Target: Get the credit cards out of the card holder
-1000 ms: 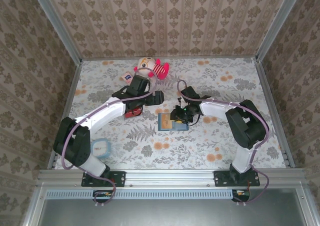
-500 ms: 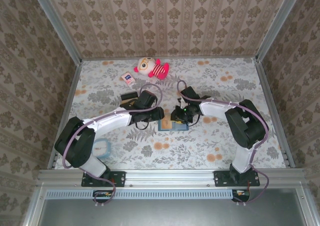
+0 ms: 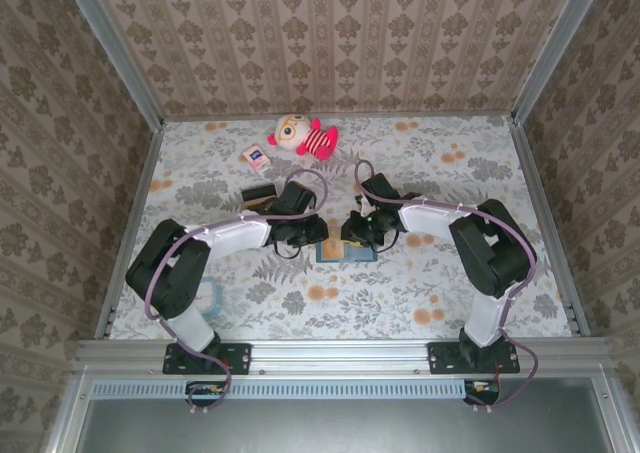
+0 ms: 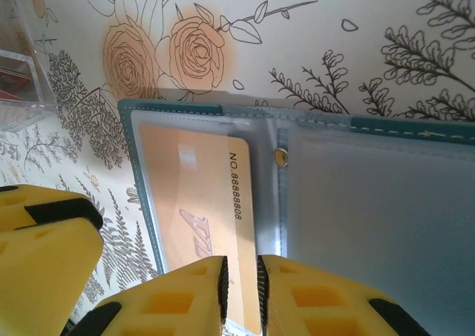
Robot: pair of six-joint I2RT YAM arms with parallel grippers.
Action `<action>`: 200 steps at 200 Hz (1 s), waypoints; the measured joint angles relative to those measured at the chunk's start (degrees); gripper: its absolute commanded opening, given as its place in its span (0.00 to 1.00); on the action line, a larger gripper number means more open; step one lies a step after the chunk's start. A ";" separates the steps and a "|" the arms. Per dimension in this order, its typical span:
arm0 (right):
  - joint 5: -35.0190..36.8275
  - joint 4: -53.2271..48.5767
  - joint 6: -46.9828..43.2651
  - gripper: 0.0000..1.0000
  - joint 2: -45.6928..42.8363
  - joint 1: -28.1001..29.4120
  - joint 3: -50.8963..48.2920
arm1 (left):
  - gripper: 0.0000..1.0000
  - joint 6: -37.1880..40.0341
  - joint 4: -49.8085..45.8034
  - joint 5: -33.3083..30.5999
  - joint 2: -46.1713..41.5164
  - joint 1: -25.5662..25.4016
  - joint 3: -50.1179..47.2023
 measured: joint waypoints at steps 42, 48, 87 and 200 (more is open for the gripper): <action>-0.92 0.52 0.37 0.20 1.81 0.00 0.22 | 0.18 -0.04 0.09 0.98 1.01 1.11 0.00; -1.16 0.50 0.37 0.20 1.84 0.00 0.28 | 0.18 -0.04 0.17 1.05 1.27 1.22 0.00; -2.23 0.35 -0.09 0.20 1.86 0.00 0.85 | 0.15 -0.09 0.37 1.86 2.91 1.29 0.02; -4.02 1.27 -0.09 0.23 2.58 -0.02 0.85 | 0.14 -0.09 0.11 2.21 4.52 1.29 0.37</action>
